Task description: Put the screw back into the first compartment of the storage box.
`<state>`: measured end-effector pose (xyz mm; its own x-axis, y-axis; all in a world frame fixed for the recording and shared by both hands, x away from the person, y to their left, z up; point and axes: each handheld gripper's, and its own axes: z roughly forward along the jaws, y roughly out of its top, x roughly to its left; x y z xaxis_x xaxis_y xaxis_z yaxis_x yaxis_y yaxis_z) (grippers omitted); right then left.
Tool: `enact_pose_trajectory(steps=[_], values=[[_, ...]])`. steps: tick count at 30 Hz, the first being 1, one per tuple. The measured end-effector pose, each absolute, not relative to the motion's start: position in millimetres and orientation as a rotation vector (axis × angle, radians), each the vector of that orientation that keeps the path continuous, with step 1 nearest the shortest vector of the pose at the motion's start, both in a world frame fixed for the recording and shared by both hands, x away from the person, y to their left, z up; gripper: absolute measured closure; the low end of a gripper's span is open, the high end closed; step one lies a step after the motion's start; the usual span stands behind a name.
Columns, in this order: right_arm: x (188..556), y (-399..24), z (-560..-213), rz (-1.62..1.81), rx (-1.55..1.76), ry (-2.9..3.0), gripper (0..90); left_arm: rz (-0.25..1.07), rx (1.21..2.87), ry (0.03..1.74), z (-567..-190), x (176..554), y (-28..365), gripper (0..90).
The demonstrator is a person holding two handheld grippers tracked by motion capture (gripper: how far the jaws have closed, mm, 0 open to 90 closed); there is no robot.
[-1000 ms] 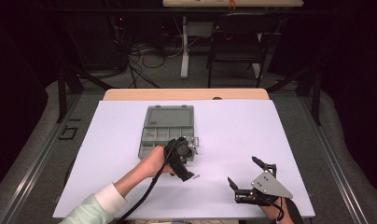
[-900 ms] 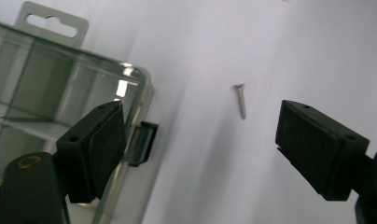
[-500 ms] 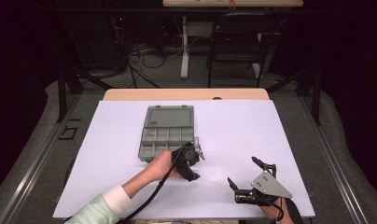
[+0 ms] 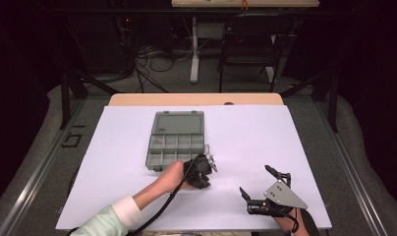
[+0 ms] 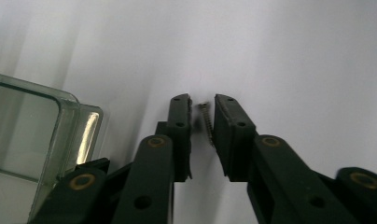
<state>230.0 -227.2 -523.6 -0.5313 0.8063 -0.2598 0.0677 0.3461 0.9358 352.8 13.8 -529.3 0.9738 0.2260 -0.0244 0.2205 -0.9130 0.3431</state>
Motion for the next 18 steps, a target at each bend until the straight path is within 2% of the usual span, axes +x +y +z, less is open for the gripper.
enact_pose_trajectory(steps=[3,13,18], values=[[230,-227,-524,1.24,0.772,1.857,0.0,0.038,2.779,0.292,-529,350,14,86.9],[230,-228,-524,1.24,0.765,1.858,0.0,0.027,2.771,0.269,-523,352,20,87.6],[230,-227,-524,1.241,0.771,1.857,0.0,0.024,2.735,0.321,-516,354,29,87.6]])
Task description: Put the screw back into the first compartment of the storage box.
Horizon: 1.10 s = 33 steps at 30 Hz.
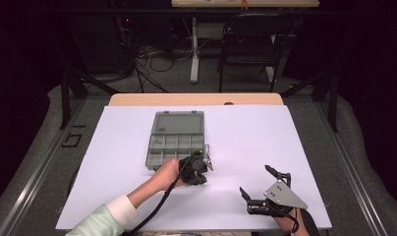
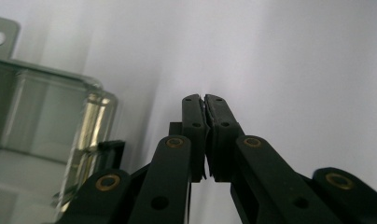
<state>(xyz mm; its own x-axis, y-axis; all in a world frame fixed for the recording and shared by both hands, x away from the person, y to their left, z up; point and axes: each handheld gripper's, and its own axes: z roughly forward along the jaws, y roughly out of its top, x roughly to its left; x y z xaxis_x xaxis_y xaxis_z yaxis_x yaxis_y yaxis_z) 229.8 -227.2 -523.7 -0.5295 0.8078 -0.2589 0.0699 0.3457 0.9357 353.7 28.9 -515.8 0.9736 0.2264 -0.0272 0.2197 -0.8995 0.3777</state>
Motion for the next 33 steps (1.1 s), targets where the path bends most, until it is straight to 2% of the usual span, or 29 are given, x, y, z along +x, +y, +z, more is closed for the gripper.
enact_pose_trajectory(steps=[33], values=[[230,-229,-523,1.265,0.787,1.843,0.0,0.142,2.718,0.42,-468,375,87,87.6]])
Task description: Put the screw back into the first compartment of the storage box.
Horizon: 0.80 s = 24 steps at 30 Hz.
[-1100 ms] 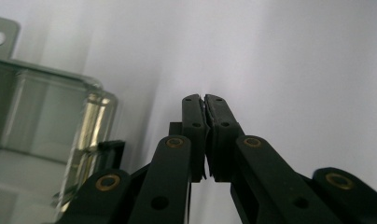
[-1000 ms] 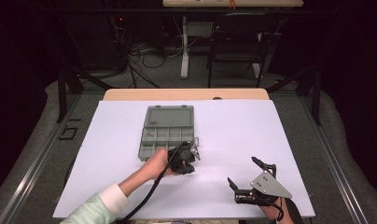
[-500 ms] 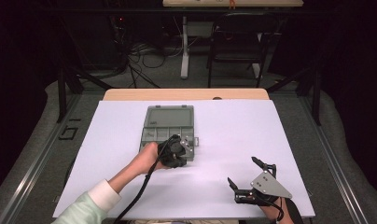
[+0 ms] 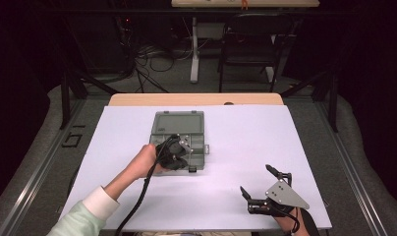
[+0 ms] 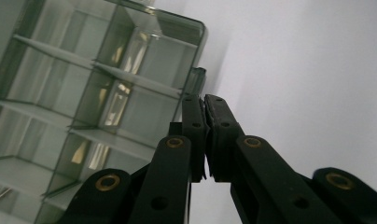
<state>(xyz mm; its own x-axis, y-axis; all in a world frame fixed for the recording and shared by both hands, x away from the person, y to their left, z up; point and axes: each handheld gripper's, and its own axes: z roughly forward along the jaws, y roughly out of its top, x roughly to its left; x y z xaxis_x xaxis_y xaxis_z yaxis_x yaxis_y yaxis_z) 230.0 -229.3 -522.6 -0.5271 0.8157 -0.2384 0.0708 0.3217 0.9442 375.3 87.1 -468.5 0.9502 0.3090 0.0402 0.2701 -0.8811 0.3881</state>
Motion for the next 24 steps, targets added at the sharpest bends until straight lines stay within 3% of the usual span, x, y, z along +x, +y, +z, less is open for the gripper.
enact_pose_trajectory(steps=[24], values=[[231,-233,-522,1.288,0.816,1.814,0.0,0.251,2.694,0.712,-450,434,139,87.5]])
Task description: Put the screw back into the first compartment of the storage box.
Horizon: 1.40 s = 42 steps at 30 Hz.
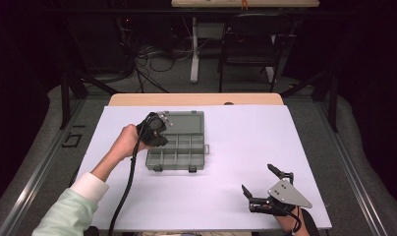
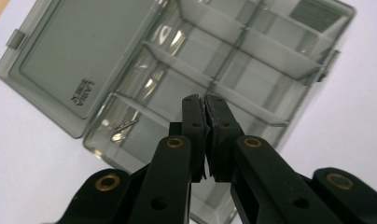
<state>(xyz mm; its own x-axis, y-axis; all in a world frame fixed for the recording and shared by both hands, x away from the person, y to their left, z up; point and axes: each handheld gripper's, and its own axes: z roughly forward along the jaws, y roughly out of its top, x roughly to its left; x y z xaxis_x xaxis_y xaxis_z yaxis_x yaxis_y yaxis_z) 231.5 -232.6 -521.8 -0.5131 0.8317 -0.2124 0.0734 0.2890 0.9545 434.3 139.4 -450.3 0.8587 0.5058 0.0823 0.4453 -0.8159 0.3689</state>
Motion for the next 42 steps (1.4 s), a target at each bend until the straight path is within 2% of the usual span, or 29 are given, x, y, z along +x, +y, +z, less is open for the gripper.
enact_pose_trajectory(steps=[17,18,23,29,34,42], values=[[232,-232,-522,1.275,0.815,1.826,0.0,0.231,2.649,0.904,-471,464,162,86.5],[232,-232,-522,1.277,0.815,1.826,0.0,0.215,2.637,0.914,-473,466,163,81.3],[232,-232,-522,1.279,0.814,1.832,0.0,0.199,2.597,0.929,-476,466,166,43.8],[233,-232,-523,1.278,0.813,1.835,0.0,0.236,2.521,0.872,-469,451,167,19.6],[232,-232,-523,1.28,0.815,1.831,0.0,0.292,2.434,0.832,-464,429,169,9.8],[232,-232,-523,1.276,0.817,1.831,0.0,0.38,2.325,0.804,-459,394,185,1.2]])
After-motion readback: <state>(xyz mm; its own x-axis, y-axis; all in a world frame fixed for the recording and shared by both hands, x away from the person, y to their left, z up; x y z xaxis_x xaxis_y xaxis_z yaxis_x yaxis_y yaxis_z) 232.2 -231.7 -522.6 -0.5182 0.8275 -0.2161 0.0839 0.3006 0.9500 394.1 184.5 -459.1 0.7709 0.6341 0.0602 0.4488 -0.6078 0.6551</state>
